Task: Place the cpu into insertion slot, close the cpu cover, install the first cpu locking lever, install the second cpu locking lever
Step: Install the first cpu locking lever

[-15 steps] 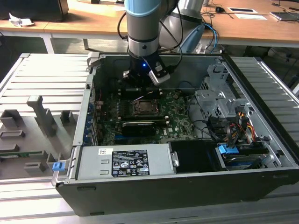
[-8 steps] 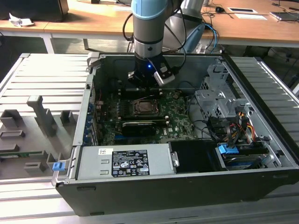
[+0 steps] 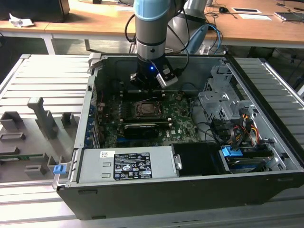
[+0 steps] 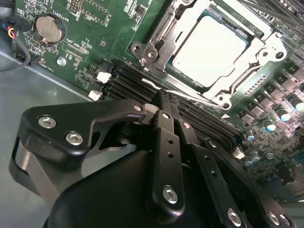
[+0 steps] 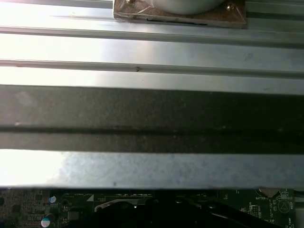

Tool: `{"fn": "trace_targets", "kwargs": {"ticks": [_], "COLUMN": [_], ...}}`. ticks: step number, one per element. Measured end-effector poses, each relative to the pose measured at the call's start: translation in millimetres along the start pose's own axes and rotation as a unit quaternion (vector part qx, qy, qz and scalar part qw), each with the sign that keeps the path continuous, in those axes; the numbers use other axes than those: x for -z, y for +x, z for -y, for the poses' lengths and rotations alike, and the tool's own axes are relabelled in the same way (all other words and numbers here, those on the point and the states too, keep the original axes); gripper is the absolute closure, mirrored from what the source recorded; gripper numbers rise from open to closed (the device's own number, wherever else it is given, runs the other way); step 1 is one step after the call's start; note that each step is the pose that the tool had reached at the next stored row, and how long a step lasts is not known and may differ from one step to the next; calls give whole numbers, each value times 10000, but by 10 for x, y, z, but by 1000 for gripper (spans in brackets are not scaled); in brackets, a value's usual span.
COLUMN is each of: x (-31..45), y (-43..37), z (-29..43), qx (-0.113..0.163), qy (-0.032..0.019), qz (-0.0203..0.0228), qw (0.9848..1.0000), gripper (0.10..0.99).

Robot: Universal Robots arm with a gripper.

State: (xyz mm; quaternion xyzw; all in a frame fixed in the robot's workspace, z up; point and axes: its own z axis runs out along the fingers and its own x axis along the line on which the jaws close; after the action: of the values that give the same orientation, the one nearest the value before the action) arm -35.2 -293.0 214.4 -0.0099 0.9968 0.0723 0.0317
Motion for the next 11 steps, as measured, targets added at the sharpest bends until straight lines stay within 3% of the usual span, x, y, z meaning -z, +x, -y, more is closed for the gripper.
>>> {"fn": "trace_targets", "kwargs": {"ticks": [4,11], "x": [-6,-28], "y": [-2,-86], "z": [3,12], "qx": [124,125], "qy": [-8,-8], "qz": [-19,-19], "qw": [9999,9999], "gripper": [980,980]}}
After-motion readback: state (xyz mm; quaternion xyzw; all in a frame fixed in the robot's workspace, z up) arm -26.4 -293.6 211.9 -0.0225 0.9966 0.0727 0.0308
